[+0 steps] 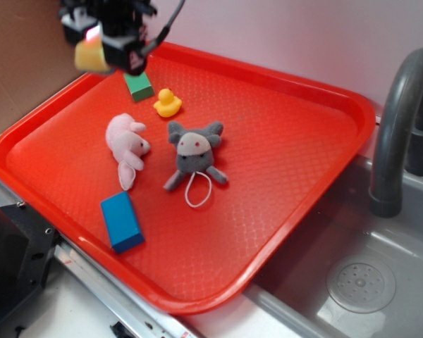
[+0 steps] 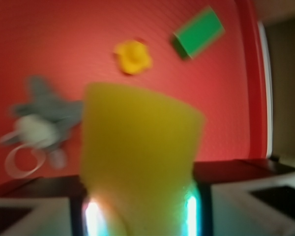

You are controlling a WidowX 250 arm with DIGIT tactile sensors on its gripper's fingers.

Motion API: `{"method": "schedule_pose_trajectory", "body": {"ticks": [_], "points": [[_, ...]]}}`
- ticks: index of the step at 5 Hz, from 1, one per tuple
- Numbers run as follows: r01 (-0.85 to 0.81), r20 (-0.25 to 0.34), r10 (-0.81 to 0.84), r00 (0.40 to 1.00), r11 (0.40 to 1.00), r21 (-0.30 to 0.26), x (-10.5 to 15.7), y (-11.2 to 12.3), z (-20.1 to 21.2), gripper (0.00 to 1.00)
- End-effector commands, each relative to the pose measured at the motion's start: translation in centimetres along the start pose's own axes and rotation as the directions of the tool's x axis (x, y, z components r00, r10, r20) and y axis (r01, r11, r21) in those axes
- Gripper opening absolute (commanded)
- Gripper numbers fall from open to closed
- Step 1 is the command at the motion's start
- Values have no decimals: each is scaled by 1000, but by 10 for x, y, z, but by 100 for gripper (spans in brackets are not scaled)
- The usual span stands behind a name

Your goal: Grab the green sponge.

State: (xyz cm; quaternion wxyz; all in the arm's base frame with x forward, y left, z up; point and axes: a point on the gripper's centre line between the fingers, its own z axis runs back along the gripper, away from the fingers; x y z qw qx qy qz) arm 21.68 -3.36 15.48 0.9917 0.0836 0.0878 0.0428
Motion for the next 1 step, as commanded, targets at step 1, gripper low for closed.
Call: {"method": "schedule_pose_trajectory", "body": {"ticks": [1], "points": [[272,191,-257,947,961,-55,-28,32,50,0]]}}
